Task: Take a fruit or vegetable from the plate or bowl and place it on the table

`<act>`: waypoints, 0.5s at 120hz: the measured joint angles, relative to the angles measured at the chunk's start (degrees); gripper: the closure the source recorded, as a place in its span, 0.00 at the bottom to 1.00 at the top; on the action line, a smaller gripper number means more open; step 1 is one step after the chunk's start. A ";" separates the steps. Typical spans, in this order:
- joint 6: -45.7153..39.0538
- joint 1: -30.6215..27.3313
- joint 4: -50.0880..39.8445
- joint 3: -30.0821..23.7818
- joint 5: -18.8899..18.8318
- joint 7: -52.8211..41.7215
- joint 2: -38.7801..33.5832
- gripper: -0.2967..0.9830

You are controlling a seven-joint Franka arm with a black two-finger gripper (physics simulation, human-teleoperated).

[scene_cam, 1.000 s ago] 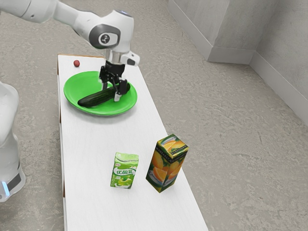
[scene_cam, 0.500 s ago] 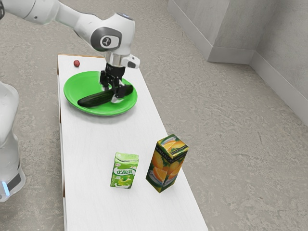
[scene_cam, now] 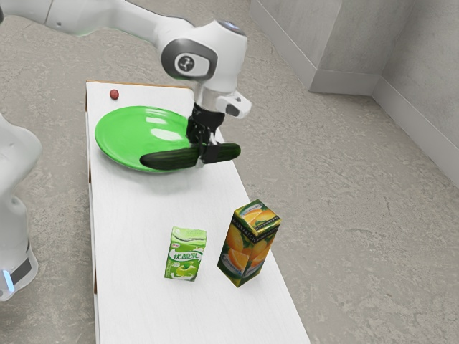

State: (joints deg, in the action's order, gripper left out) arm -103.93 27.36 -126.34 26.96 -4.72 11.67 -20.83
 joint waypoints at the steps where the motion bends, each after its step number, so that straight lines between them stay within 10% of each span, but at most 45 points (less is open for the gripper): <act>1: 0.03 0.25 0.00 0.00 0.00 0.14 0.04 0.62; 32: 0.01 6.75 1.04 -0.04 -0.07 4.39 3.16 0.62; 60: 3.50 7.17 7.26 0.48 0.95 7.22 6.46 0.31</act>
State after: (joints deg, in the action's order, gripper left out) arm -100.43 34.53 -119.09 27.44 -3.78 18.90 -14.37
